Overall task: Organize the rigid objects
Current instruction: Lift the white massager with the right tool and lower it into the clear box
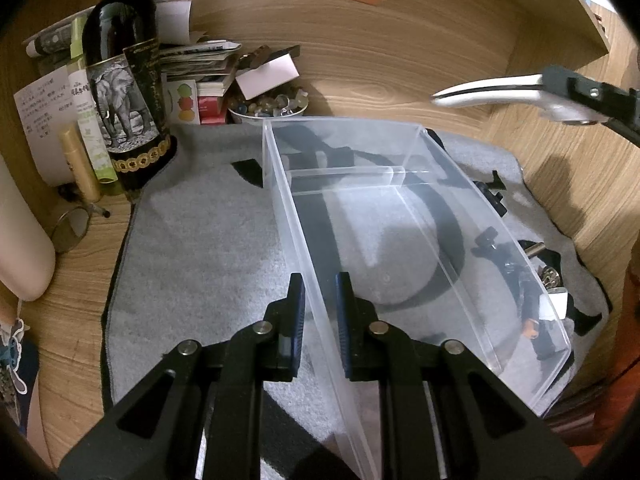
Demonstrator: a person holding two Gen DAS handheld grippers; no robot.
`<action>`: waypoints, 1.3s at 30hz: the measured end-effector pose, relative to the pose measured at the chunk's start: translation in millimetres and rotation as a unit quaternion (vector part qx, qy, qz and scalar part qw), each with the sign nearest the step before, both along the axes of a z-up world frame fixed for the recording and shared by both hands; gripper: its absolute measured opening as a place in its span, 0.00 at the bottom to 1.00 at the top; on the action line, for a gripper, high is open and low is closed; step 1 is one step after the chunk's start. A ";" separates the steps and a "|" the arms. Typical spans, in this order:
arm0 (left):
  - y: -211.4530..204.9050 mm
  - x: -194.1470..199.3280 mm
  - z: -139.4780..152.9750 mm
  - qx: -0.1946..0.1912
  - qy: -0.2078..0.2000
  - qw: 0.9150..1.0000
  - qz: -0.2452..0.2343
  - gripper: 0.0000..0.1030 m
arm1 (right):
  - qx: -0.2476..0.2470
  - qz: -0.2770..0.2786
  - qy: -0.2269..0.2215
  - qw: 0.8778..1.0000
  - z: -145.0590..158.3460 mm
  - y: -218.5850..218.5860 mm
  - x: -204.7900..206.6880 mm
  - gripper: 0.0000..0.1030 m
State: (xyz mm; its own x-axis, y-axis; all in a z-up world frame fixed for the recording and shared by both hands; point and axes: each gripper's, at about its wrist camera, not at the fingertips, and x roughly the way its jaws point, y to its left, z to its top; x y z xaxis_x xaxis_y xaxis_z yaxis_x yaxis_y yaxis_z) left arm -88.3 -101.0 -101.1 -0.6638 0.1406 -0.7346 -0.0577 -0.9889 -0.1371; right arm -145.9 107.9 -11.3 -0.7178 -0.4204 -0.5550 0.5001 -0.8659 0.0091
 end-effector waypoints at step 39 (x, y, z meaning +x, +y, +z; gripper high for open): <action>-2.1 -0.8 0.1 0.014 0.002 1.000 -0.002 0.15 | 0.104 0.072 -0.095 0.987 -56.3 -50.3 -7.8 0.62</action>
